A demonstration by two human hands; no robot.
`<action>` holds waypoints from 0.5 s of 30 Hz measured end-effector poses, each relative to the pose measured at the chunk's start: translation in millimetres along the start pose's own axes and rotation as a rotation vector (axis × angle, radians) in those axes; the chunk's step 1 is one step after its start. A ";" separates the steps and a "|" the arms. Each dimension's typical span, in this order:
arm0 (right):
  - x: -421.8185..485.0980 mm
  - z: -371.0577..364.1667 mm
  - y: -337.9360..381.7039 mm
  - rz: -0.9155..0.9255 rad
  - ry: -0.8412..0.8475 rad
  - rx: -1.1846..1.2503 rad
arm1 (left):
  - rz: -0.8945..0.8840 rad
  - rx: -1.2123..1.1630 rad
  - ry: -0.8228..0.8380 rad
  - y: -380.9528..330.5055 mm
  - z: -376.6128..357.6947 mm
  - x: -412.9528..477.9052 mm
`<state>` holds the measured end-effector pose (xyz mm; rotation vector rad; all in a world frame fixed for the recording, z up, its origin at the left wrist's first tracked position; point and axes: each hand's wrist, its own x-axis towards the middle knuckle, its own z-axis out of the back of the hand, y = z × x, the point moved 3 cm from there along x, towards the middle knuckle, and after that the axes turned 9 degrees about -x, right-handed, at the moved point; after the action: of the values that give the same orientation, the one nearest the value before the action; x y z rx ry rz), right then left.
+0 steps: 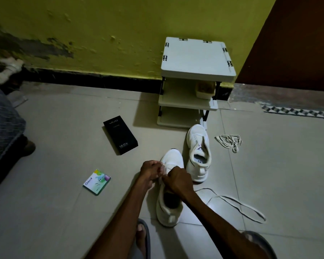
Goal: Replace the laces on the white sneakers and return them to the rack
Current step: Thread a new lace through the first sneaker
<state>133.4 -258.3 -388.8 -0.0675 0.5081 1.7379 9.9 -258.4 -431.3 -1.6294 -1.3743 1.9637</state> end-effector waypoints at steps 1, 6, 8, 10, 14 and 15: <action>-0.1 -0.7 -1.5 -0.001 -0.003 0.002 | -0.028 -0.014 0.009 -6.1 0.9 -1.2; 2.2 -5.0 -8.0 -0.063 0.027 0.055 | -0.202 -0.389 0.097 -104.9 3.6 -27.9; 3.4 -4.7 -9.9 -0.075 0.048 0.085 | -0.261 -0.629 0.186 -159.8 6.4 -53.7; 4.1 -2.3 -11.2 -0.073 0.052 0.088 | -0.324 -0.723 0.309 -191.0 6.7 -70.3; 5.7 -1.6 -12.2 -0.078 0.058 0.074 | -0.239 -0.456 0.420 -160.4 -16.9 -69.0; 6.0 -3.3 -13.2 -0.082 0.060 0.077 | -0.262 -0.116 0.298 -141.5 -22.7 -58.4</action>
<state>143.7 -252.2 -397.5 -0.0849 0.6084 1.6384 -1.4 -212.8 -283.9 -1.6157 -1.5138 1.4557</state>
